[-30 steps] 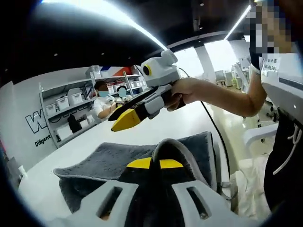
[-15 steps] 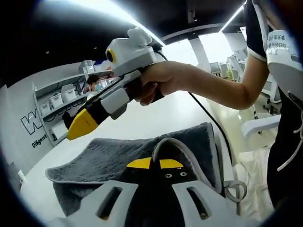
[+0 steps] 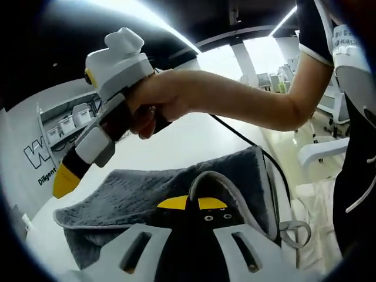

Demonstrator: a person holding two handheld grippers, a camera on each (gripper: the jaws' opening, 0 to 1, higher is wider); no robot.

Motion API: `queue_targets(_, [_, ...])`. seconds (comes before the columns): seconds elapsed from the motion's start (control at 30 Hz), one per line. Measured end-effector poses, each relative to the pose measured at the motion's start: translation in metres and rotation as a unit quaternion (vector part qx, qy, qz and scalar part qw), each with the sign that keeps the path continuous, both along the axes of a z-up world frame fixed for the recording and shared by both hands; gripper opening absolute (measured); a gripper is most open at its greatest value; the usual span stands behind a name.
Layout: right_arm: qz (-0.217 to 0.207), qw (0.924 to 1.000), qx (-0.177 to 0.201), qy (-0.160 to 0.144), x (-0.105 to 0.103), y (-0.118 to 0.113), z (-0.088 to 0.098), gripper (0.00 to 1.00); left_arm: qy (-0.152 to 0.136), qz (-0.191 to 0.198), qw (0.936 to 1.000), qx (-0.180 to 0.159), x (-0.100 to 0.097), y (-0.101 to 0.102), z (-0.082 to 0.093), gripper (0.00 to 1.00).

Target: Open the folded towel by lifting each exposed corner and separating the folded layers until the towel lies flat within the target outline without major curled edges

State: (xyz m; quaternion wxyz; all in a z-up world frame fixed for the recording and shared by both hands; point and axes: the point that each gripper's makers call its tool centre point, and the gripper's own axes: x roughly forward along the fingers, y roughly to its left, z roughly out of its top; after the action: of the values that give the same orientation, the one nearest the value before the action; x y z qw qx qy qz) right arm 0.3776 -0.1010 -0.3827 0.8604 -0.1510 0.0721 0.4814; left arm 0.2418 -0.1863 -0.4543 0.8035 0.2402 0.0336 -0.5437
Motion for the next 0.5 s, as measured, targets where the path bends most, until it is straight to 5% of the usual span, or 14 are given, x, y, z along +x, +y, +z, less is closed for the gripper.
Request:
queue_targets(0.33, [0.017,0.9985,-0.035,0.037,0.012,0.025,-0.021,0.35,-0.006,-0.007,0.9996,0.026,-0.002,-0.005,-0.005,0.02])
queue_targets(0.5, [0.025,0.9981,-0.046,0.033,0.003,0.024,-0.015,0.34,-0.019,-0.016,0.9985,0.049,-0.003,-0.005,-0.007,0.02])
